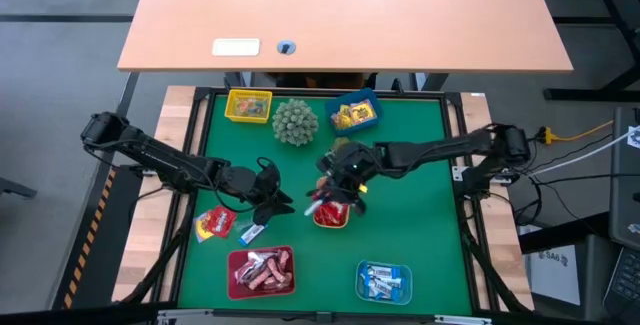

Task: Sort candy
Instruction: Put the blue chocolate bar into the light blue bin

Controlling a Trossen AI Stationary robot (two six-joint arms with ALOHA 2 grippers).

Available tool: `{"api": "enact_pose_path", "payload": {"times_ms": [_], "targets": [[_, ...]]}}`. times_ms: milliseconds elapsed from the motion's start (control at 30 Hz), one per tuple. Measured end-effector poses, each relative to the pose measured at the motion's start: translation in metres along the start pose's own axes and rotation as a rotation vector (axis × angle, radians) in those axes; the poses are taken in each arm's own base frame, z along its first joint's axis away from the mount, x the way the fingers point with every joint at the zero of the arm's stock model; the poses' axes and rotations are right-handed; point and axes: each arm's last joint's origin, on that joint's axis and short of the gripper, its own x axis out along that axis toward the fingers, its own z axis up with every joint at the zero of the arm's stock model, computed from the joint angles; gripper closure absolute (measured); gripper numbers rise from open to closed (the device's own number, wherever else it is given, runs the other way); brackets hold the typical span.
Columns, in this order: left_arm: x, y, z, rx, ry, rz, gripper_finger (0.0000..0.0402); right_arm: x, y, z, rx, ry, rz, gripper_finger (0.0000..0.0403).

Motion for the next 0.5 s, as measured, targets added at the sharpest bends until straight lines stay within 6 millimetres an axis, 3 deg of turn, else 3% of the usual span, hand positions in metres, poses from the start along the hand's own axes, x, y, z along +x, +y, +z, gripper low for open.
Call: {"api": "enact_pose_path", "payload": {"times_ms": [267,500], "targets": [[0.0,0.0,0.0,0.001,0.005,0.004,0.0222,-0.022,0.054,0.035,0.157,0.111,0.227,0.0371],[0.0,0.002,-0.002,0.004,0.013,0.03,0.0221,-0.023,0.108,0.053,0.384,0.275,0.408,0.037]]}}
